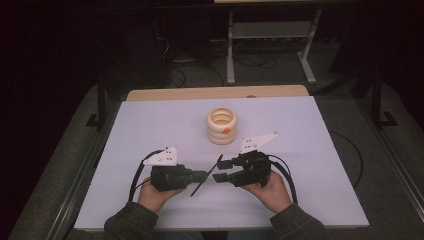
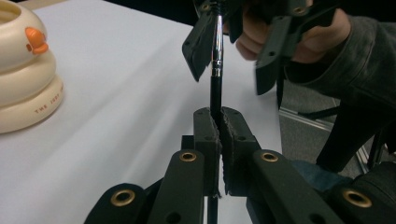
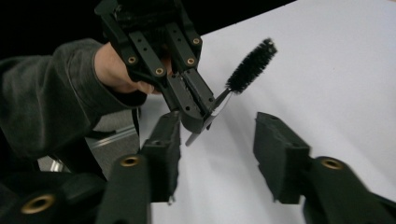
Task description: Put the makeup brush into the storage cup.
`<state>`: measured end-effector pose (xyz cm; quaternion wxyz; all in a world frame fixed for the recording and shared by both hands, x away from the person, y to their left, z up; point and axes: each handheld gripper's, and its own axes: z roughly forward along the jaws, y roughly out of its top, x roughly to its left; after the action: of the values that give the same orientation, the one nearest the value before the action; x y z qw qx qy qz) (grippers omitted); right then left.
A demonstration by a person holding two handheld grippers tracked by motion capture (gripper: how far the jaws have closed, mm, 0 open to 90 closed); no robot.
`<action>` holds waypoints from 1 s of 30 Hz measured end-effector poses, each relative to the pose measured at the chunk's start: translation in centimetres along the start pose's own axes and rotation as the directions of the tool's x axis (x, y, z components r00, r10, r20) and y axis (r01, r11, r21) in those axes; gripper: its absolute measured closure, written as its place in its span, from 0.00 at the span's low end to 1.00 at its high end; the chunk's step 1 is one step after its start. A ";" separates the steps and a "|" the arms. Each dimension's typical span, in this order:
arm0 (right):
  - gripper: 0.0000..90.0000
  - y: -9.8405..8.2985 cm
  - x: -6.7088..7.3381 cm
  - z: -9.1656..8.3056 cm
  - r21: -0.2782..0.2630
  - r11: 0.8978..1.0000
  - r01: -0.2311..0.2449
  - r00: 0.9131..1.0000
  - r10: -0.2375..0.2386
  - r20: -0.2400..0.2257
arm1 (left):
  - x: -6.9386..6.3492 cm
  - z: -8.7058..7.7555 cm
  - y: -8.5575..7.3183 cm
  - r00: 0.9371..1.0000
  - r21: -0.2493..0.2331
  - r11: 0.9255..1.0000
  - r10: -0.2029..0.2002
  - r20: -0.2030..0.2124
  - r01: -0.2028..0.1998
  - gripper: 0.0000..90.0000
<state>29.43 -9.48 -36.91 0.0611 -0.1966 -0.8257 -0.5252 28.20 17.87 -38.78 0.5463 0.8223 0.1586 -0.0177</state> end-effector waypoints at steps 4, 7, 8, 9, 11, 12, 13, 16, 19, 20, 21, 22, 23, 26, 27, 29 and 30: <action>0.68 0.0 -0.2 0.2 0.007 1.000 -0.019 1.000 0.019 -0.004 | 0.0 0.1 0.0 1.000 0.001 1.000 0.006 -0.003 -0.006 0.96; 0.72 0.0 -0.3 0.3 -0.005 1.000 -0.018 1.000 0.018 -0.014 | -0.1 0.3 -0.1 1.000 -0.003 1.000 0.006 -0.001 -0.006 0.96; 0.74 0.0 -0.3 0.3 -0.008 1.000 -0.019 1.000 0.019 -0.015 | -0.1 0.4 0.0 1.000 -0.003 1.000 0.012 0.000 -0.012 0.96; 0.75 0.0 -0.3 0.4 -0.010 1.000 -0.021 1.000 0.021 -0.018 | -0.2 0.5 0.0 1.000 0.001 1.000 0.010 0.001 -0.010 0.96; 0.76 0.0 -0.3 0.4 -0.015 1.000 -0.026 0.999 0.026 -0.026 | -0.3 0.5 0.0 1.000 0.007 1.000 0.015 -0.001 -0.015 0.96; 0.79 0.0 -0.4 0.4 -0.018 0.999 -0.030 0.999 0.030 -0.034 | -0.3 0.6 0.0 1.000 0.007 1.000 0.014 0.002 -0.014 0.96; 0.81 0.0 -0.4 0.4 -0.021 0.999 -0.033 0.999 0.032 -0.041 | -0.3 0.6 0.0 1.000 0.006 1.000 0.015 0.001 -0.015 0.96; 0.86 0.0 -0.4 0.4 -0.024 0.999 -0.039 0.998 0.037 -0.050 | -0.3 0.6 0.0 1.000 0.017 1.000 0.024 0.000 -0.024 0.96; 0.92 0.0 -0.4 0.4 -0.027 0.999 -0.036 0.998 0.035 -0.056 | -0.4 0.6 0.0 1.000 0.015 1.000 0.025 0.004 -0.025 0.96; 0.93 0.0 -0.4 0.4 -0.025 0.998 -0.049 0.997 0.048 -0.058 | -0.4 0.7 0.0 1.000 0.016 0.999 0.031 0.003 -0.031 0.96; 0.94 0.0 -0.5 0.4 -0.027 0.998 -0.065 0.995 0.063 -0.072 | -0.5 0.7 0.0 0.999 0.021 0.999 0.032 -0.001 -0.032 0.96; 0.94 0.0 -0.5 0.5 -0.023 0.998 -0.063 0.996 0.061 -0.069 | -0.5 0.7 -0.1 0.999 0.029 0.999 0.038 -0.001 -0.038 0.96; 0.94 0.0 -0.5 0.5 -0.015 0.998 -0.061 0.996 0.060 -0.065 | -0.4 0.8 -0.1 0.999 0.031 0.999 0.042 -0.001 -0.042 0.96; 0.94 0.0 -0.3 0.6 -0.002 0.999 -0.043 0.997 0.043 -0.057 | -0.6 0.9 -0.1 0.998 0.047 0.997 0.055 -0.009 -0.055 0.95; 0.94 0.0 -0.3 0.6 0.003 0.999 -0.036 0.998 0.037 -0.054 | -0.6 0.9 -0.1 0.999 0.048 0.997 0.053 -0.010 -0.052 0.95; 0.94 0.0 -0.3 0.6 0.007 0.999 -0.037 0.998 0.037 -0.052 | -0.7 0.9 -0.1 0.999 0.046 0.998 0.052 -0.013 -0.051 0.95; 0.94 0.0 -0.2 0.6 0.005 0.999 -0.036 0.998 0.036 -0.049 | -0.7 0.9 -0.1 0.999 0.046 0.998 0.052 -0.013 -0.051 0.95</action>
<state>29.72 -9.01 -37.22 0.0913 -0.1984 -0.8213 -0.5271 27.62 16.90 -39.07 0.5265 0.8384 0.1410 -0.0014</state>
